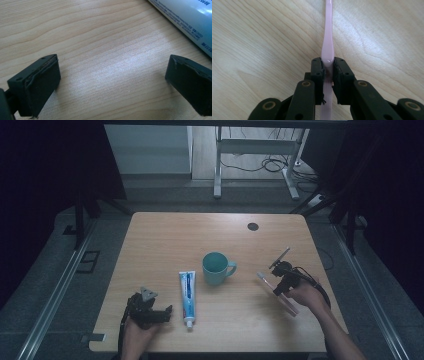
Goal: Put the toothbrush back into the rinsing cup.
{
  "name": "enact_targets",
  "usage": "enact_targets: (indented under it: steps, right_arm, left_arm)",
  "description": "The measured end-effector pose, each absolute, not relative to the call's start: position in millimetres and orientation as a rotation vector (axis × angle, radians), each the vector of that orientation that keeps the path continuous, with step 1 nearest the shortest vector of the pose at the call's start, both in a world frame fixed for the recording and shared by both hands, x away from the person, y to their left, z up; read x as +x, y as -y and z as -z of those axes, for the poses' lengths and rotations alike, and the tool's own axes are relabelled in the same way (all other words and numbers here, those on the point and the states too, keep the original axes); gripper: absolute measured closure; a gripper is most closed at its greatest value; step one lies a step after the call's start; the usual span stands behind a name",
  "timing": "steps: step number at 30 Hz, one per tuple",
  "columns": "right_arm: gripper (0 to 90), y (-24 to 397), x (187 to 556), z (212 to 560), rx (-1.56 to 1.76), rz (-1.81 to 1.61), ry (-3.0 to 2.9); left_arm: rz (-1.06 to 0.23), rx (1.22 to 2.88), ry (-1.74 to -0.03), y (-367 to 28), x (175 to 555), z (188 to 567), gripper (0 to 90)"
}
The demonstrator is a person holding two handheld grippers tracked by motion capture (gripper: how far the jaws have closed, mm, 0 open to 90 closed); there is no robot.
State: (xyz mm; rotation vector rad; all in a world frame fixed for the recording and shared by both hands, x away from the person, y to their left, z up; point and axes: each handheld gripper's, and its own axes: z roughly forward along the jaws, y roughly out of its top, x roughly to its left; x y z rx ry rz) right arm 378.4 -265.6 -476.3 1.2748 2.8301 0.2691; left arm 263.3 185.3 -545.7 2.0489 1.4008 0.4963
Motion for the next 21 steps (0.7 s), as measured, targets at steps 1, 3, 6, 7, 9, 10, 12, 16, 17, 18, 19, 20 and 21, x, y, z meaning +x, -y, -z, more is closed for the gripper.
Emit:
enact_targets:
  steps: [1, 3, 6, 7, 9, 10, 12, 16, 17, 18, 19, 20, 21]
  right_arm:
    - [78.2, 266.5, 377.6, 473.9, 1.27, -0.285, -2.827]
    - [78.2, 267.6, 375.9, 469.3, 1.263, -0.321, -2.82]
    - [78.2, 268.9, 373.4, 461.8, 1.245, -0.381, -2.809]
    - [78.2, 269.2, 372.6, 459.2, 1.246, -0.402, -2.803]
    - [78.2, 269.8, 371.4, 455.1, 1.239, -0.436, -2.796]
    - [78.2, 270.0, 370.9, 453.2, 1.239, -0.453, -2.791]
    - [78.2, 270.9, 370.2, 450.1, 1.228, -0.484, -2.784]
    - [78.2, 271.3, 368.2, 444.0, 1.221, -0.541, -2.765]
    - [78.2, 271.4, 367.8, 442.4, 1.216, -0.555, -2.762]
    - [78.2, 271.4, 367.5, 440.8, 1.212, -0.569, -2.758]
    - [78.2, 271.2, 367.0, 439.0, 1.209, -0.581, -2.753]
    - [78.2, 271.2, 366.6, 437.1, 1.2, -0.597, -2.751]
    - [78.2, 270.7, 366.0, 435.3, 1.194, -0.61, -2.746]
  left_arm:
    - [-0.496, 2.049, -1.401, -185.3, 263.3, 545.7, 0.0]
    - [-0.496, 2.049, -1.401, -185.3, 263.3, 545.7, 0.0]
    - [-0.496, 2.049, -1.401, -185.3, 263.3, 545.7, 0.0]
    - [-0.496, 2.048, -1.401, -185.3, 263.3, 545.7, 0.0]
    - [-0.496, 2.049, -1.401, -185.3, 263.3, 545.7, 0.0]
    - [-0.496, 2.049, -1.401, -185.3, 263.3, 545.7, 0.0]
    - [-0.496, 2.048, -1.401, -185.3, 263.3, 545.7, 0.0]
    - [-0.496, 2.048, -1.401, -185.3, 263.3, 545.7, 0.0]
    - [-0.496, 2.048, -1.401, -185.3, 263.3, 545.7, 0.0]
    - [-0.496, 2.048, -1.401, -185.3, 263.3, 545.7, 0.0]
    - [-0.496, 2.048, -1.401, -185.3, 263.3, 545.7, 0.0]
    - [-0.496, 2.047, -1.401, -185.2, 263.3, 545.8, 0.0]
    - [-0.496, 2.047, -1.401, -185.2, 263.3, 545.8, 0.0]
